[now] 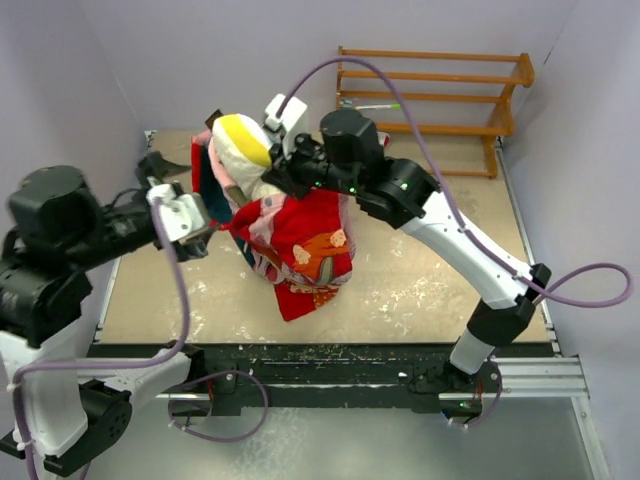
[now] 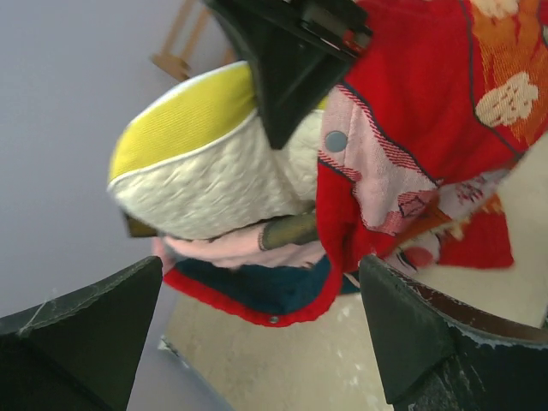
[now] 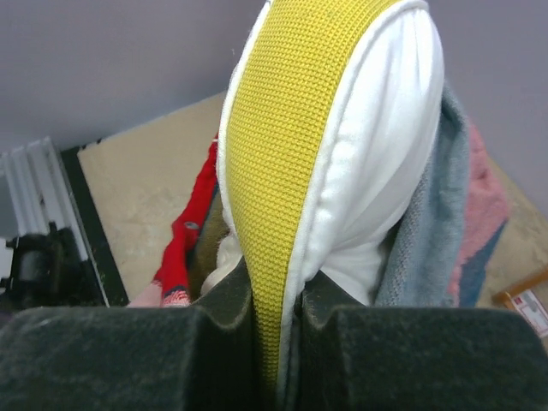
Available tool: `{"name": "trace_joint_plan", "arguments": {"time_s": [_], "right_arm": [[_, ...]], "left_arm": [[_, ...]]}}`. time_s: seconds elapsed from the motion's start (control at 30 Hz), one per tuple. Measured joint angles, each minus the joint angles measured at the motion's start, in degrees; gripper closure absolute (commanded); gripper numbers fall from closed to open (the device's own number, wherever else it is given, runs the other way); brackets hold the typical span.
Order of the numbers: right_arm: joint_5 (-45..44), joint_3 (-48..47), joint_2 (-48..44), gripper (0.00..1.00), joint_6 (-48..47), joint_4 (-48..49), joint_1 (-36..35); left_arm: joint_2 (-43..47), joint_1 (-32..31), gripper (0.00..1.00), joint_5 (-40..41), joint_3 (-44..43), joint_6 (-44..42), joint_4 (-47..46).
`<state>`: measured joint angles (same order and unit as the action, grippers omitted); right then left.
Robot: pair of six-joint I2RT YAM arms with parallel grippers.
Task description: Remove the pillowcase from the pillow
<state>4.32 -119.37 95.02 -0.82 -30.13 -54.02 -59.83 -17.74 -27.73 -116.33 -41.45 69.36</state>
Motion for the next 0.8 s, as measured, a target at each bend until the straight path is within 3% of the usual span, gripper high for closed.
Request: {"name": "trace_joint_plan", "arguments": {"time_s": [0.17,0.8], "right_arm": [[5.4,0.8,2.6,1.00,-2.1,-0.8,-2.6],[15.1,7.3,0.0,1.00,-4.2,0.2,-6.3]], "left_arm": [[1.1,0.0,0.00,-0.9,10.5,-7.4,2.3],[5.5,0.0,0.00,-0.6,13.7,-15.2,0.6]]}}
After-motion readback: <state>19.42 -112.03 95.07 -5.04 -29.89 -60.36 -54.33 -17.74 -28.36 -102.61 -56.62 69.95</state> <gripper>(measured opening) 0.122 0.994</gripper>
